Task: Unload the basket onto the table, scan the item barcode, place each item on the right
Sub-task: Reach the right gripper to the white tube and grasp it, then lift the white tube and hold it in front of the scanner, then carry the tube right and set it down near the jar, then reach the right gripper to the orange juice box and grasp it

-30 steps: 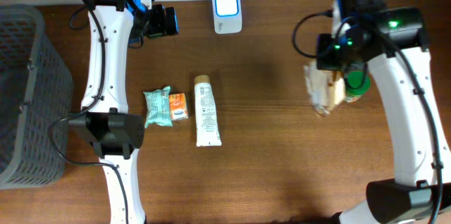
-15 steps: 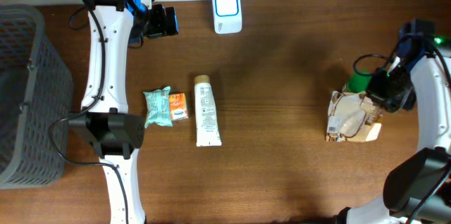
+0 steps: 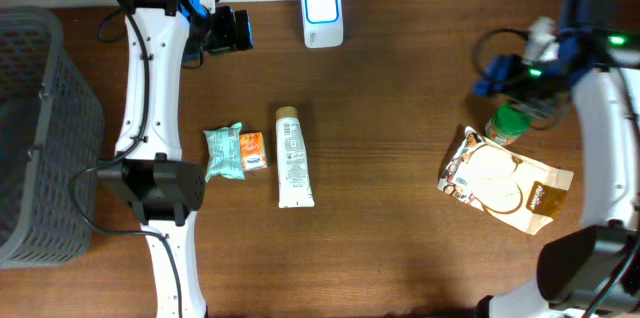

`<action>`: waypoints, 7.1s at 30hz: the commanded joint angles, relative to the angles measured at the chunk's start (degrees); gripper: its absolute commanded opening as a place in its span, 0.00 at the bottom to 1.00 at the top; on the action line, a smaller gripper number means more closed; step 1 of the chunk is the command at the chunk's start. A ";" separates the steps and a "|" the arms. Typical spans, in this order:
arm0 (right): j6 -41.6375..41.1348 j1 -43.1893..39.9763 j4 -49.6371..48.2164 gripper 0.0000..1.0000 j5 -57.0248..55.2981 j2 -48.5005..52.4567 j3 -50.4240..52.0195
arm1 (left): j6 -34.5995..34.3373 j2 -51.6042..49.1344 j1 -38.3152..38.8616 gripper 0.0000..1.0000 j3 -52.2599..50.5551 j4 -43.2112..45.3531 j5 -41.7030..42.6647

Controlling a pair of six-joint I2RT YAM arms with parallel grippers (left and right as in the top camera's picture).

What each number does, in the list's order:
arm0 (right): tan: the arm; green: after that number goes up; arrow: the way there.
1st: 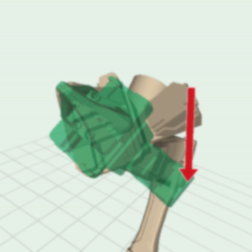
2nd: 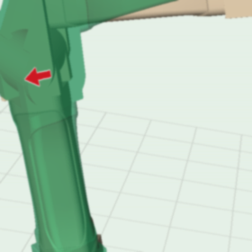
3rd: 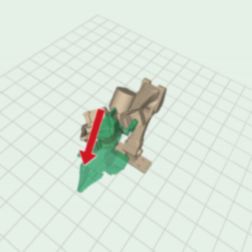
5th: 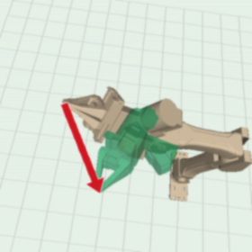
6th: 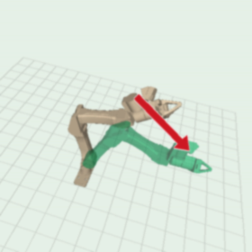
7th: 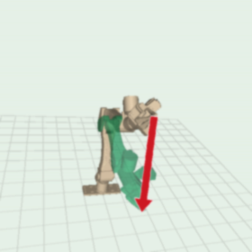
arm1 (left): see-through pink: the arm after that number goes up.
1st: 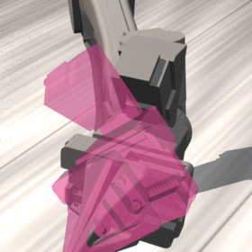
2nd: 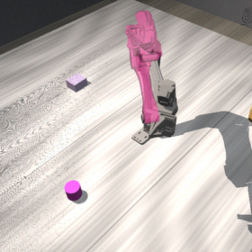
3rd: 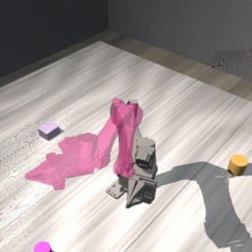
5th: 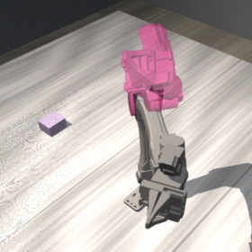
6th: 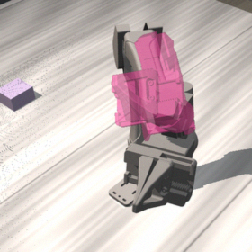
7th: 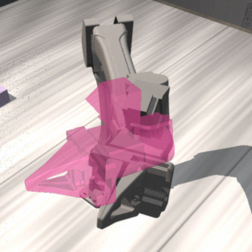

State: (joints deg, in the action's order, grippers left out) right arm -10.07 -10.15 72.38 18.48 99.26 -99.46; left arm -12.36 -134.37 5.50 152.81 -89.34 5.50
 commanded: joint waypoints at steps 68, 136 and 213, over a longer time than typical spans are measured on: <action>9.18 23.54 -24.81 0.04 34.93 -19.28 15.10 | 0.48 1.01 0.07 0.99 0.55 0.09 -0.46; -0.63 33.27 -9.44 0.04 -33.20 8.48 -18.84 | 0.48 1.01 0.07 0.99 0.55 0.09 -0.46; 0.00 39.36 -15.91 0.04 16.50 31.56 -5.01 | 18.64 9.25 -21.42 0.99 0.22 -2.91 -1.18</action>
State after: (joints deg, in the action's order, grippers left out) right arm -23.53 32.86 49.78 34.09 133.78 -101.78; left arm 5.17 -125.89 -15.57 152.79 -92.33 3.29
